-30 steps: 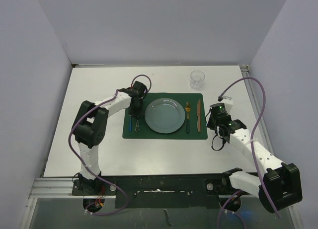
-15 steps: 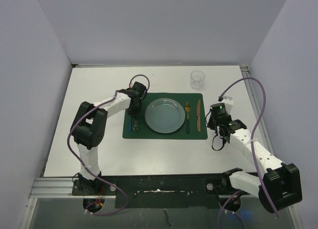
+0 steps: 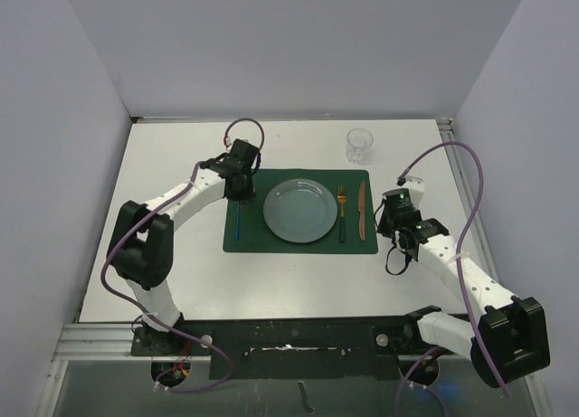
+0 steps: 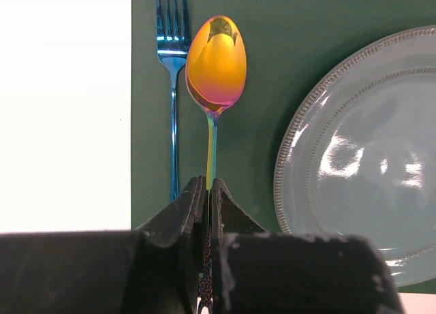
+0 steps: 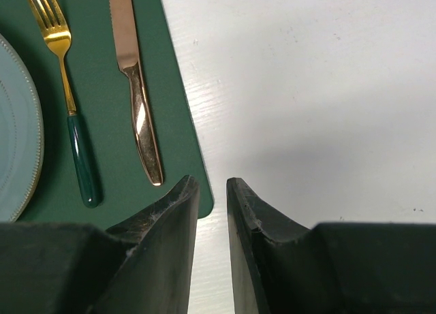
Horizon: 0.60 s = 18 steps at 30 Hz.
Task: Set the dinner table for one person
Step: Pick up the spoon from the napkin.
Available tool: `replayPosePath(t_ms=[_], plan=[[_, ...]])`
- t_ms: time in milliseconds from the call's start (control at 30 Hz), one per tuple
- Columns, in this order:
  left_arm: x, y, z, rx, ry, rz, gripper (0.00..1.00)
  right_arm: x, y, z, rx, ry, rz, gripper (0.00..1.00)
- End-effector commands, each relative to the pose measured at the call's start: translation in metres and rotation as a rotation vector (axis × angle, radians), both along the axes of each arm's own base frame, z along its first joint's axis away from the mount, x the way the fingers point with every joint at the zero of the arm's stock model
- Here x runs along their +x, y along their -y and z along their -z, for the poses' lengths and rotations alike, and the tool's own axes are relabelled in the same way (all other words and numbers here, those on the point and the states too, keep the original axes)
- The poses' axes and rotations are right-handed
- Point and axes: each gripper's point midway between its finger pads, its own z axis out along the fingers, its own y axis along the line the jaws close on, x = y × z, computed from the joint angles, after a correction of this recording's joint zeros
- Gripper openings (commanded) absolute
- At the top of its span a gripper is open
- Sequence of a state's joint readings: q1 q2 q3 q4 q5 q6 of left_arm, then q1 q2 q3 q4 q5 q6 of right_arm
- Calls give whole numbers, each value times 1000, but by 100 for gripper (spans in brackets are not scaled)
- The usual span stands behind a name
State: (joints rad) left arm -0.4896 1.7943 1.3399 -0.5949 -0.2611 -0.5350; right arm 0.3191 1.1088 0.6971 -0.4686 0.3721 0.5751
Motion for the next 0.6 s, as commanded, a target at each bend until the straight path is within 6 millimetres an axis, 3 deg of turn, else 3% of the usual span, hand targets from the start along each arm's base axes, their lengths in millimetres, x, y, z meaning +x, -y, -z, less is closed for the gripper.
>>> replayPosePath(t_ms=[0, 200, 567], plan=[[14, 1, -39, -50, 133, -31, 0, 7, -2, -1, 12, 25, -8, 25], [14, -1, -46, -51, 148, -35, 0, 9, -3, -2, 16, 26, -11, 25], [9, 11, -32, -80, 92, 20, 0, 7, 2, -6, -7, 29, 0, 25]])
